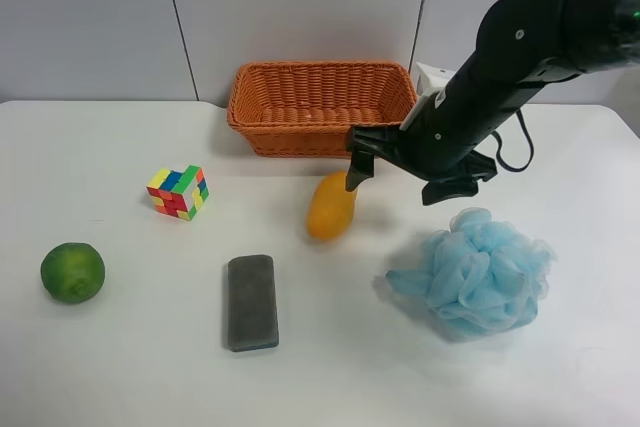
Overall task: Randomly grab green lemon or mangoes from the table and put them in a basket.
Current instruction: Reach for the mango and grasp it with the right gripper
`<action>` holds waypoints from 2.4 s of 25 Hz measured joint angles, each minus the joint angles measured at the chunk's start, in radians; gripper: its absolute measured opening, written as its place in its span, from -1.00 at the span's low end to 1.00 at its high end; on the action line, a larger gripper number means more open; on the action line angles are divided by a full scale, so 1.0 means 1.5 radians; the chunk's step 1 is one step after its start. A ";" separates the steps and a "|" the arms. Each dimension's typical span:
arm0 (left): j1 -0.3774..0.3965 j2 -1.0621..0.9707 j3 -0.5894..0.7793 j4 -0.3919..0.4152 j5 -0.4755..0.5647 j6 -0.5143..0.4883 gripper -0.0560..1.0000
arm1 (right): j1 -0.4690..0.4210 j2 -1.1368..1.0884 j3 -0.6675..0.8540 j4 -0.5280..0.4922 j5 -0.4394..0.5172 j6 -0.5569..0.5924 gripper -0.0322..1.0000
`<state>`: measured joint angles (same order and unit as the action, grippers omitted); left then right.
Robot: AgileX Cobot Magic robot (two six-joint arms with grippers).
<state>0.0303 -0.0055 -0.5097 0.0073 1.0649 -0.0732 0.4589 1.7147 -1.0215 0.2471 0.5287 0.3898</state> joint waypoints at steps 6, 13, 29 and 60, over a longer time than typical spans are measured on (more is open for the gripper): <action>0.000 0.000 0.000 0.000 0.000 0.000 0.82 | 0.006 0.043 0.000 0.049 -0.084 0.001 0.89; 0.000 0.000 0.000 0.000 0.000 0.000 0.82 | 0.023 0.114 -0.060 0.076 -0.085 0.001 0.89; 0.000 0.000 0.000 0.000 0.000 0.000 0.82 | 0.029 0.184 -0.128 0.003 -0.010 0.067 0.89; 0.000 0.000 0.000 0.000 -0.001 0.000 0.82 | 0.033 0.219 -0.130 -0.053 -0.034 0.117 0.83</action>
<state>0.0303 -0.0055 -0.5097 0.0073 1.0641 -0.0732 0.5079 2.0429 -1.2162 0.1669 0.4779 0.5656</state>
